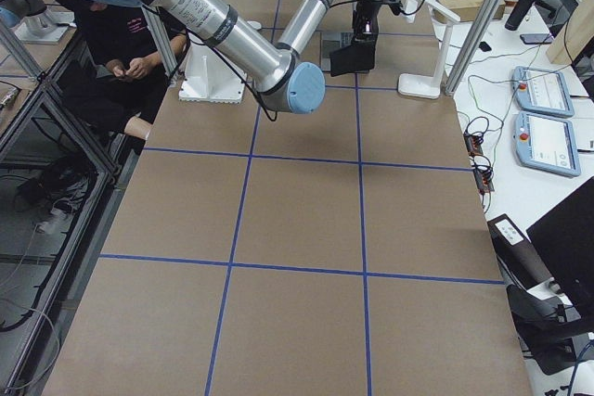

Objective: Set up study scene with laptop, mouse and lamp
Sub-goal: 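Carry the mousepad with the right gripper beside the laptop and lay it down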

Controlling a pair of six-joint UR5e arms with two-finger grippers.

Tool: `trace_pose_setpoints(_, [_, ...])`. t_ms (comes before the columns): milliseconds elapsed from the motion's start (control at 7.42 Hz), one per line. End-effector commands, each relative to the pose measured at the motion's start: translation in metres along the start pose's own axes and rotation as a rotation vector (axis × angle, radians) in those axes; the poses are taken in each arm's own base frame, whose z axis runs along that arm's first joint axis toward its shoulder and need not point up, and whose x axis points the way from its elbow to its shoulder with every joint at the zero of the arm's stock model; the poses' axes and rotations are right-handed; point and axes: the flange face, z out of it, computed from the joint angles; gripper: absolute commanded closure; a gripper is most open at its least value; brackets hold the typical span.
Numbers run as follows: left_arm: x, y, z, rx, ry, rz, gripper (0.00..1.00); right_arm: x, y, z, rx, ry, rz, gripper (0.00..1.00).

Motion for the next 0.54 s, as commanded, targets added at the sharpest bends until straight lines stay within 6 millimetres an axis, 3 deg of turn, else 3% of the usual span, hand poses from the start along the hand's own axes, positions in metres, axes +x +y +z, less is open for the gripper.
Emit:
trace_pose_setpoints(0, [0.0026,0.0199,0.0165,-0.037,-0.006,-0.011,0.01,-0.0164,0.0003,-0.0173,-0.013,0.008,0.011,0.88])
trace_pose_setpoints(404, [0.0065,0.0265,0.0222,-0.054,-0.005,-0.003,0.0,-0.0119,0.0026,-0.0143,-0.015,0.011,-0.01,0.87])
